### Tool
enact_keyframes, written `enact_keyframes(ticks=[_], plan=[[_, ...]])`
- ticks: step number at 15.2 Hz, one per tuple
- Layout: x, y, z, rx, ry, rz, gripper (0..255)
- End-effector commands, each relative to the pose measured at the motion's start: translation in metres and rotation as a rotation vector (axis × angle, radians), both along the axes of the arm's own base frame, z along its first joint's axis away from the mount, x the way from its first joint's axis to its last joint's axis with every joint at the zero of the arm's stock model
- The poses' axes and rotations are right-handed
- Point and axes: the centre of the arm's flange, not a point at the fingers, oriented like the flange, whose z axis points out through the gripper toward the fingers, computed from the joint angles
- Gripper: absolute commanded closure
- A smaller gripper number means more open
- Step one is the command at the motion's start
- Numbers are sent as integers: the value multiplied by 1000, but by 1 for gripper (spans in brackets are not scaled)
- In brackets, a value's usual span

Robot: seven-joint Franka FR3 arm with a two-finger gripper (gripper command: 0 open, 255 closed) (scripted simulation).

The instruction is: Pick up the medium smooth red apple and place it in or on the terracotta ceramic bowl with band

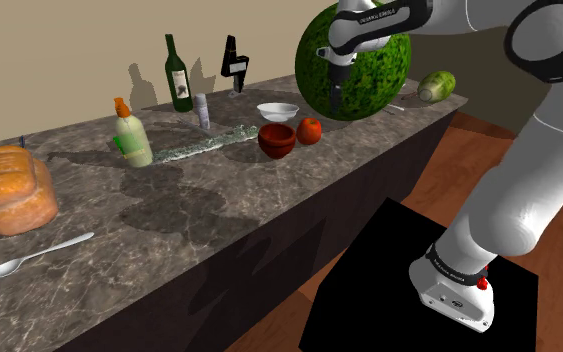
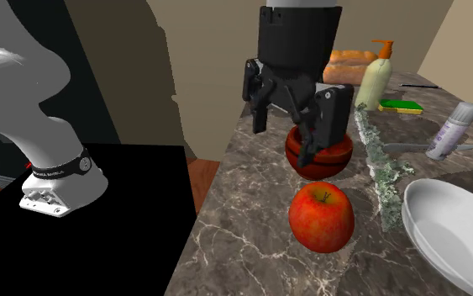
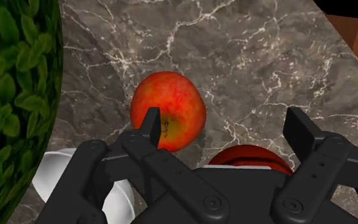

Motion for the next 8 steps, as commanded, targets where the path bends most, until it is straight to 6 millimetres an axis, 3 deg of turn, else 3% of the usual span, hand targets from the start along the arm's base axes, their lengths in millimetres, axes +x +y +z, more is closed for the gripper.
enact_keyframes(ticks=[1,5,8], plan=[[23,-6,-10,5,-8,43,0],[69,-18,-28,16,-22,123,0],[73,-18,-40,17,-23,129,0]])
